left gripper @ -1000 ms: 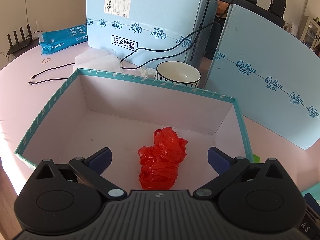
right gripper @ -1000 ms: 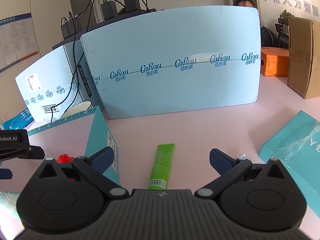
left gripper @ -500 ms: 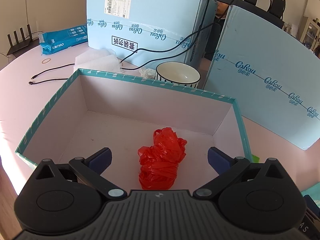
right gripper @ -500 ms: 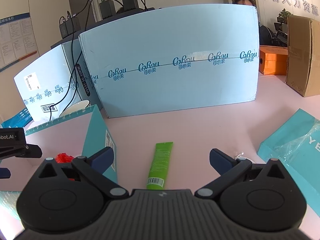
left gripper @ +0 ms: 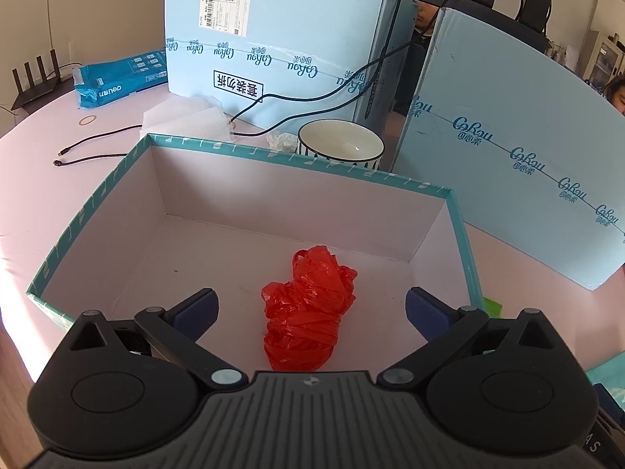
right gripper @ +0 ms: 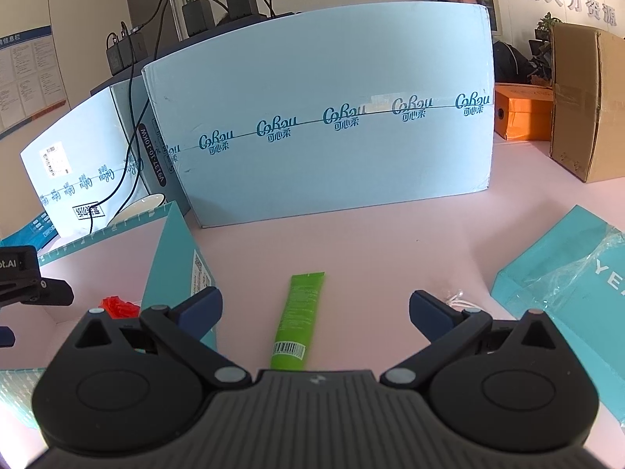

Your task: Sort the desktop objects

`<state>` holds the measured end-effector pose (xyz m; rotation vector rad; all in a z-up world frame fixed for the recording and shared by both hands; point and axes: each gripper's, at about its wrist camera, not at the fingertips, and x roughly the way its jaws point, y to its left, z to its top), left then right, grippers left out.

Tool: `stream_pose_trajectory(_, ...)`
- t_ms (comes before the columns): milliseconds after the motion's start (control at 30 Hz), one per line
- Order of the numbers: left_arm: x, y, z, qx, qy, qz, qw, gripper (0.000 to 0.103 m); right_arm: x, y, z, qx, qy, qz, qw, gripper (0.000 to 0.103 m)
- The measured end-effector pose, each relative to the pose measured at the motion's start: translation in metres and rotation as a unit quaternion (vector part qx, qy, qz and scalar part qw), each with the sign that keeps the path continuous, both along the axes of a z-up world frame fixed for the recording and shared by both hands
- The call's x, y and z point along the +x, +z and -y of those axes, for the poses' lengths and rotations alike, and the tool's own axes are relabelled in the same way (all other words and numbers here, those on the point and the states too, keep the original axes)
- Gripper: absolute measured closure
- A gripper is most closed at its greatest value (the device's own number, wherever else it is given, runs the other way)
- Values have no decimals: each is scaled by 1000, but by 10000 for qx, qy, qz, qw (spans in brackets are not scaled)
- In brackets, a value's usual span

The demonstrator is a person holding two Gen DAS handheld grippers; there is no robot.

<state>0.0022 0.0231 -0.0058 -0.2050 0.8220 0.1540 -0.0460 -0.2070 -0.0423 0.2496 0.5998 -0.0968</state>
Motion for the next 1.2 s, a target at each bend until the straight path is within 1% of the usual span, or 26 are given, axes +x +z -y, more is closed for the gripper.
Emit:
stream_pose_trajectory(400,1,1,9,-36,-42,43,10000,1,-2,-1,9,-17,-90,-20,10000,0)
stream_pose_trajectory(700,1,1,24,-40,-211,66,9997,1,-7,-2,20,-52,-237,-49,9997,0)
stream_pose_trajectory(1200,1,0,37,-14,-404,103,9991,1,-12,-6,35,-59,-513,-143,9986,0)
